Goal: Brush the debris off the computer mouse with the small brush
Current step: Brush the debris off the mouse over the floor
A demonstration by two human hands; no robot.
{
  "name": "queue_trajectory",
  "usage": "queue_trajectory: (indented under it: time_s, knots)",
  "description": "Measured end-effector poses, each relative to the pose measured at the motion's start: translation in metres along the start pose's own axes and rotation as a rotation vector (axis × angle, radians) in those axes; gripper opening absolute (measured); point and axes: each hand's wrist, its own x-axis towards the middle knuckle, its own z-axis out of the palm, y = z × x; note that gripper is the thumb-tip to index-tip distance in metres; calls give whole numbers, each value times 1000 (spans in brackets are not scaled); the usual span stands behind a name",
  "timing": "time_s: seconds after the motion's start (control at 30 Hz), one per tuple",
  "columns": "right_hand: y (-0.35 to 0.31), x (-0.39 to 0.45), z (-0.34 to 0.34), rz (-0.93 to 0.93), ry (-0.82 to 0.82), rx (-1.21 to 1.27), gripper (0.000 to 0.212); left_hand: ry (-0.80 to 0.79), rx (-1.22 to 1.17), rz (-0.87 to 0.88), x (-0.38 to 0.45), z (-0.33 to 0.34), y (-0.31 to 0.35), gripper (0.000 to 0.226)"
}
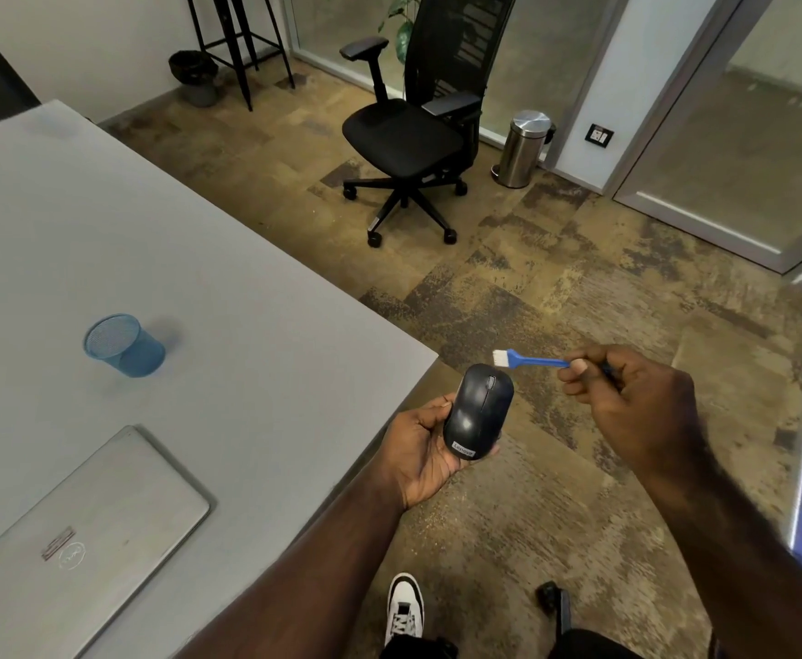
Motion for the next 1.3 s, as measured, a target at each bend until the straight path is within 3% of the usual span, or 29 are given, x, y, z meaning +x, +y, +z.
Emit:
queue_trajectory:
  time_s: [0.1, 0.27, 0.47, 0.67, 0.87, 1.07, 1.23, 1.3]
  knots:
    - [0, -4, 7, 23, -52, -32, 18, -4, 10, -4, 1, 0, -1, 38]
    - [11, 1, 1, 92, 37, -113, 17, -16, -18, -12, 0, -4, -1, 37]
    - [-3, -11, -5, -188, -86, -150, 20, -28, -30, -1, 3, -6, 1, 36]
    - [-2, -19, -10, -347, -243, -180, 18, 6, -50, 24, 6, -10, 4, 41]
    - [-4, -11, -11, -297, -79, -199, 21, -21, -22, 13, 4, -4, 3, 37]
    - [-1, -12, -15, -325, -303, -198, 21, 3, -42, 34, 6, -8, 5, 37]
    - [-1, -7, -17, -293, -115, -199, 22, -9, -38, 13, 5, -4, 4, 37]
    - [-3, -10, -12, -282, -141, -243, 24, 0, -37, 7, 5, -1, 3, 36]
